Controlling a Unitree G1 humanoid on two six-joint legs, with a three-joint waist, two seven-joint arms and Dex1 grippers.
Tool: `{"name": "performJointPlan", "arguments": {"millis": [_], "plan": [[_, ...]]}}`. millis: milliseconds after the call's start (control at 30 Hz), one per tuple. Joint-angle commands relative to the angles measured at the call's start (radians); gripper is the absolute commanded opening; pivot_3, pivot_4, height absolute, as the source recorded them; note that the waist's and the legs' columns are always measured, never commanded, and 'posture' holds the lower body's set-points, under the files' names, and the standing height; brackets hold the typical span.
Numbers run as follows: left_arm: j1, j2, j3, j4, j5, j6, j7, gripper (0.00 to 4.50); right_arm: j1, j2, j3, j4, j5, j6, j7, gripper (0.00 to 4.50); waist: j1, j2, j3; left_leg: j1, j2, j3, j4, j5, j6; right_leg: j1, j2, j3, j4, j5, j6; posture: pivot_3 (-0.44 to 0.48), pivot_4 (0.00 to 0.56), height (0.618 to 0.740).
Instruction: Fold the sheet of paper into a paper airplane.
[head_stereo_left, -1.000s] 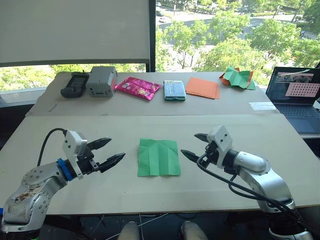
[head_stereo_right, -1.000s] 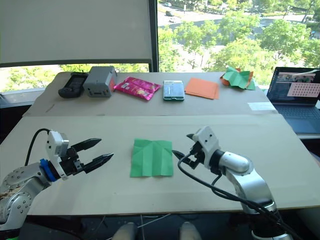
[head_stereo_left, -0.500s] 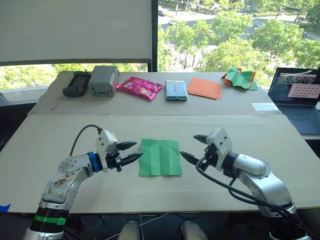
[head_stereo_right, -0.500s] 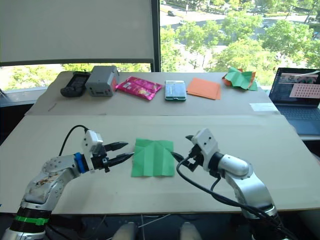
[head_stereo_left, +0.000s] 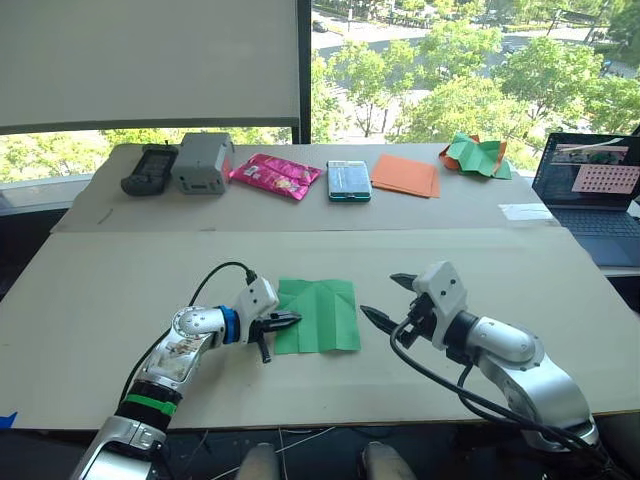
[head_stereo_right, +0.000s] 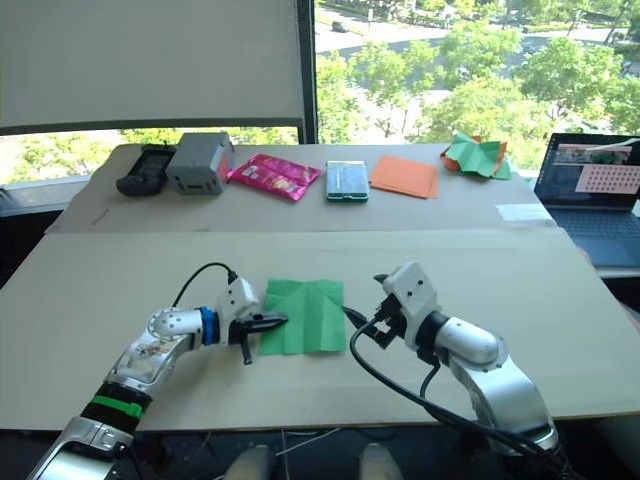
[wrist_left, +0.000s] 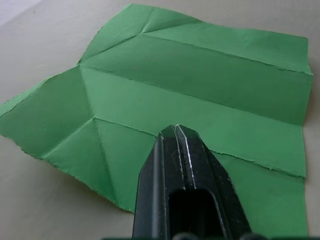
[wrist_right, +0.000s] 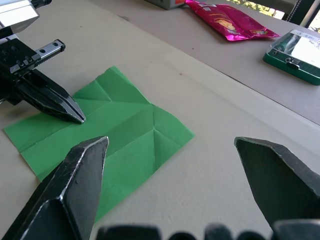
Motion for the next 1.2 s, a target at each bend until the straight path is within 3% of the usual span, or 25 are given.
{"name": "performJointPlan", "arguments": {"millis": [33,233,433,667,1000,1200], "plan": [[0.016,0.020,-0.039,0.053,0.068,-0.017,-0.012,0.01,0.004,-0.001,-0.010,-0.061,0.009,0.017,-0.013,4.50,0.000,0.001,-0.001,0.000,0.000,0.000,0.000,0.000,0.000,0.000,0.000,0.000,0.000,0.000,0.000,0.000,0.150,0.706],[0.020,0.008,-0.054,0.083,0.088,-0.041,-0.017,0.01,0.032,-0.031,0.002,-0.119,0.052,0.063,0.032,4.50,-0.001,0.002,-0.002,0.005,0.000,0.000,0.000,-0.005,-0.007,0.004,0.000,0.000,0.000,0.000,0.000,0.000,0.150,0.706],[0.023,0.003,-0.058,0.072,0.089,-0.038,-0.013,0.00,0.098,-0.121,0.084,-0.174,0.091,0.129,0.121,2.59,-0.001,0.002,-0.003,0.006,0.000,0.000,0.000,-0.005,-0.008,0.007,-0.001,0.000,-0.002,-0.001,0.001,0.000,0.150,0.706],[0.031,0.006,-0.061,0.060,0.101,-0.039,-0.006,0.00,0.135,-0.076,0.158,-0.108,0.066,0.105,0.092,0.17,-0.002,0.001,-0.004,0.006,0.000,0.000,0.001,-0.005,-0.008,0.007,-0.002,-0.001,-0.004,-0.001,0.002,0.000,0.150,0.706],[0.043,0.016,-0.058,0.051,0.109,-0.044,-0.006,0.00,0.169,0.025,0.184,0.026,0.028,0.036,0.045,0.04,-0.001,0.002,-0.005,0.006,0.000,0.000,0.000,-0.005,-0.009,0.007,-0.002,-0.001,-0.004,-0.001,0.002,0.000,0.150,0.706],[0.037,0.017,-0.054,0.063,0.114,-0.052,-0.013,0.00,0.154,0.027,0.218,0.145,-0.107,-0.060,-0.008,0.04,-0.002,0.002,-0.008,0.007,0.000,0.000,0.000,-0.005,-0.009,0.007,-0.002,-0.001,-0.005,-0.002,0.002,0.000,0.150,0.706]]}}
